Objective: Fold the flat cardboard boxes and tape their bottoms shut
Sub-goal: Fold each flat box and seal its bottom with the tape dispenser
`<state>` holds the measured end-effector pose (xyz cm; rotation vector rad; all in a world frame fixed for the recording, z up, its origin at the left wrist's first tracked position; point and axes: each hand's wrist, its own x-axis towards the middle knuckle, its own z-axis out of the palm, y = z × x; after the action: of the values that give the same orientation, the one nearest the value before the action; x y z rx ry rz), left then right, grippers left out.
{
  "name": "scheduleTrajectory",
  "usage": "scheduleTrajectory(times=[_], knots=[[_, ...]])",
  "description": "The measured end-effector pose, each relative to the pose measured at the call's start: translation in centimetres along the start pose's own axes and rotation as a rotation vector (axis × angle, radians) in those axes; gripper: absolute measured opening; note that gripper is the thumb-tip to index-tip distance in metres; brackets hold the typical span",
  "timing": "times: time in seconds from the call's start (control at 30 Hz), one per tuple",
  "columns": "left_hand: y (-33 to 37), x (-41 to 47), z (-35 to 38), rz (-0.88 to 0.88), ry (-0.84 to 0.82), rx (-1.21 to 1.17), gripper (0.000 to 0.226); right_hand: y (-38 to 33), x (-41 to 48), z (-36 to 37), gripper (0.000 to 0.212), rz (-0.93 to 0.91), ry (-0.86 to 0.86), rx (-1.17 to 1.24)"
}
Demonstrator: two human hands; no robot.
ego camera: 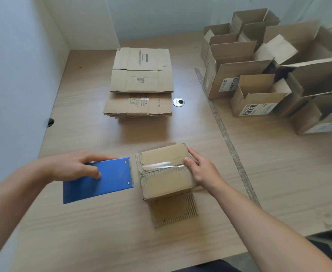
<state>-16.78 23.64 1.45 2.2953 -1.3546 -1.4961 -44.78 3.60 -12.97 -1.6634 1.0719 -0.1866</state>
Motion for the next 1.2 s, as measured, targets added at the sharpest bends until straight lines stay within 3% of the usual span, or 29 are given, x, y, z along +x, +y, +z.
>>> scheduleTrajectory(times=[0.57, 0.7, 1.07, 1.2], knots=[[-6.9, 0.7, 0.5, -0.102, -0.052, -0.108, 0.043, -0.4, -0.4, 0.1, 0.046, 0.084, -0.038, 0.191], [-7.5, 1.8, 1.2, -0.126, -0.042, -0.115, 0.049, -0.8, -0.4, 0.3, 0.043, 0.161, -0.032, 0.263], [-5.2, 7.1, 4.7, 0.000, 0.032, 0.027, 0.035, -1.5, -0.2, 0.2, 0.036, 0.324, -0.011, 0.327], [-4.1, 8.8, 6.3, -0.063, 0.187, 0.345, 0.045, -2.2, -0.5, 0.7, 0.035, 0.317, -0.012, 0.320]])
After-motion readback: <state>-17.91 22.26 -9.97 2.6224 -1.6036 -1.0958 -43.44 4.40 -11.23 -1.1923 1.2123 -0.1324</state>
